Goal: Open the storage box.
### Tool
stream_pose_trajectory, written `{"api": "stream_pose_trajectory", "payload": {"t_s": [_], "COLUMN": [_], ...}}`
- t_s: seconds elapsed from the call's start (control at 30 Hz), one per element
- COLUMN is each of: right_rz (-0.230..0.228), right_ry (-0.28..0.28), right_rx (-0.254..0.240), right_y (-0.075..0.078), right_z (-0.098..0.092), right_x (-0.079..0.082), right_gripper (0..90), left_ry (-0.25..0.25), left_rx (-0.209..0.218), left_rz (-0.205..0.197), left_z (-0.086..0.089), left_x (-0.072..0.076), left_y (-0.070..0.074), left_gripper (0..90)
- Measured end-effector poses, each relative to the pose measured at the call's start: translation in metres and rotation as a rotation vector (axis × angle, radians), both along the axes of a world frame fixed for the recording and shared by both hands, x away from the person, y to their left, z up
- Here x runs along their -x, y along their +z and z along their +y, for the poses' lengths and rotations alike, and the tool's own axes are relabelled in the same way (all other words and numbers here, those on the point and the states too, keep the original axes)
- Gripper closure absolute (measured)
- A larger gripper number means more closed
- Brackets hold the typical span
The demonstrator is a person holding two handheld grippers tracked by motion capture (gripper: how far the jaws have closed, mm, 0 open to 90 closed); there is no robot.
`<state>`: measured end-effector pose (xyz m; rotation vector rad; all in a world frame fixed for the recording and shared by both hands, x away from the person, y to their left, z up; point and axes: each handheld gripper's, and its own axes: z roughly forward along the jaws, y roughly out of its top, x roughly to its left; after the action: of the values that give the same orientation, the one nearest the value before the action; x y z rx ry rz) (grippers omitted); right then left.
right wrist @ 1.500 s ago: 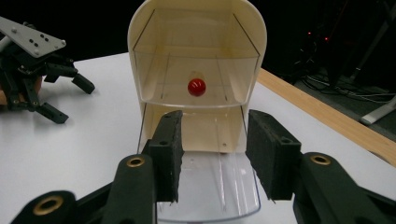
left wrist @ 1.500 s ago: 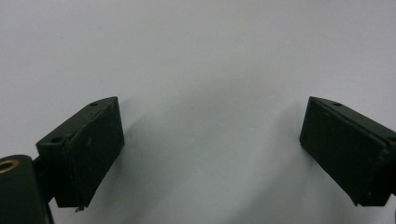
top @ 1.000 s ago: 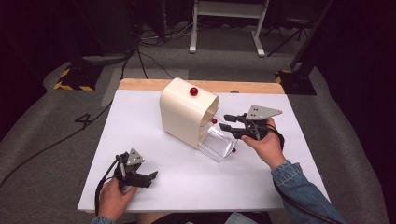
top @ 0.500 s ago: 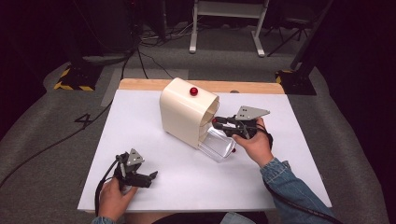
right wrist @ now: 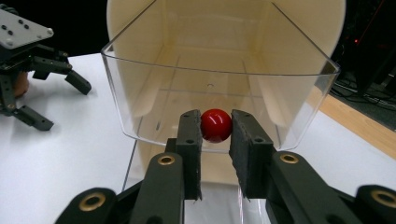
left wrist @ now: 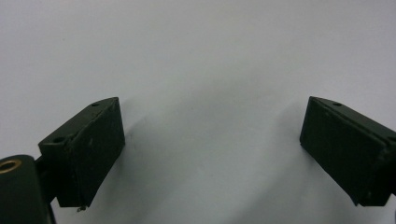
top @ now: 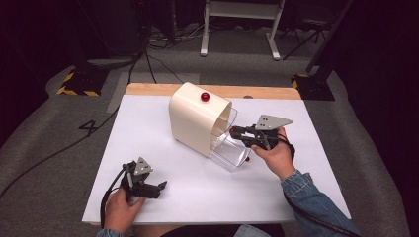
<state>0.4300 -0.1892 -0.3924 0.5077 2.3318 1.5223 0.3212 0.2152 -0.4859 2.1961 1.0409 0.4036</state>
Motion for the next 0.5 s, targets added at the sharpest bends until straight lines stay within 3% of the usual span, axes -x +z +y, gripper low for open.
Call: {"api": "stream_pose_trajectory", "payload": {"t_s": [0.5], "right_rz": [0.004], "right_ry": [-0.015], "right_rx": [-0.002], "right_y": [0.000], "right_z": [-0.032], "right_x": [0.018], "right_gripper": [73.9], "left_ry": [-0.001], "left_rx": [0.005], "left_rz": [0.005], "left_z": [0.000], "left_x": [-0.001], "left_y": [0.000], "left_gripper": [6.9]}}
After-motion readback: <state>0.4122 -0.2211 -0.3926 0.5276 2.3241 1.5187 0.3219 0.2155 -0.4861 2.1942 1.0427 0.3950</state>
